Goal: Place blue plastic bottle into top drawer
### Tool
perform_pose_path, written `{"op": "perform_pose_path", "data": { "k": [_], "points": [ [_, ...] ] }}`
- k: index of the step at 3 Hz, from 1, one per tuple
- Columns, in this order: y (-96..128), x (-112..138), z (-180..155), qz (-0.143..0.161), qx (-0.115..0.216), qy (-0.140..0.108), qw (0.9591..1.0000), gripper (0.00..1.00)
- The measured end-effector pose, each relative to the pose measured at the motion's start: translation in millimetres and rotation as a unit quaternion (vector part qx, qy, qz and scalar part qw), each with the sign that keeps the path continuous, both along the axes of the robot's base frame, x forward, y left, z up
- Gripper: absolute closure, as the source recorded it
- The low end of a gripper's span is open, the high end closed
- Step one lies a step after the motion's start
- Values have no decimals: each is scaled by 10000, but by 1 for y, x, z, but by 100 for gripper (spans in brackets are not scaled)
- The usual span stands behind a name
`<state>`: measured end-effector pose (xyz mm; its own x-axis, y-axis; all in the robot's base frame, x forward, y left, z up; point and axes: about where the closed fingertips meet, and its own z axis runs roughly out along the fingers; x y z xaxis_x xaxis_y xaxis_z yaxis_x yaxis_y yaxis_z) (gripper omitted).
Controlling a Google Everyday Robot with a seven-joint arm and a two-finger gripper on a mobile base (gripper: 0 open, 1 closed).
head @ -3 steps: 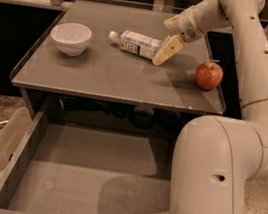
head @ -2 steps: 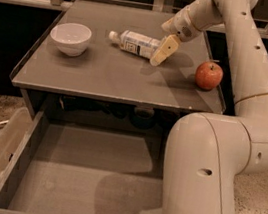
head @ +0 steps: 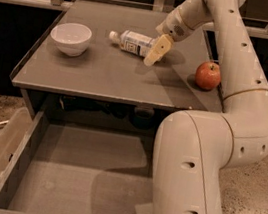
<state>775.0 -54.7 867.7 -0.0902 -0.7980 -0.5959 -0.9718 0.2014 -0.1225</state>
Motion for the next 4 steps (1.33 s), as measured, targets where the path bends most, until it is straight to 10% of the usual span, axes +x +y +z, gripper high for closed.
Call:
{"op": "perform_pose_path", "data": {
  "k": [4],
  "points": [
    [0, 0, 0, 0, 0, 0, 10000, 89]
  ]
}}
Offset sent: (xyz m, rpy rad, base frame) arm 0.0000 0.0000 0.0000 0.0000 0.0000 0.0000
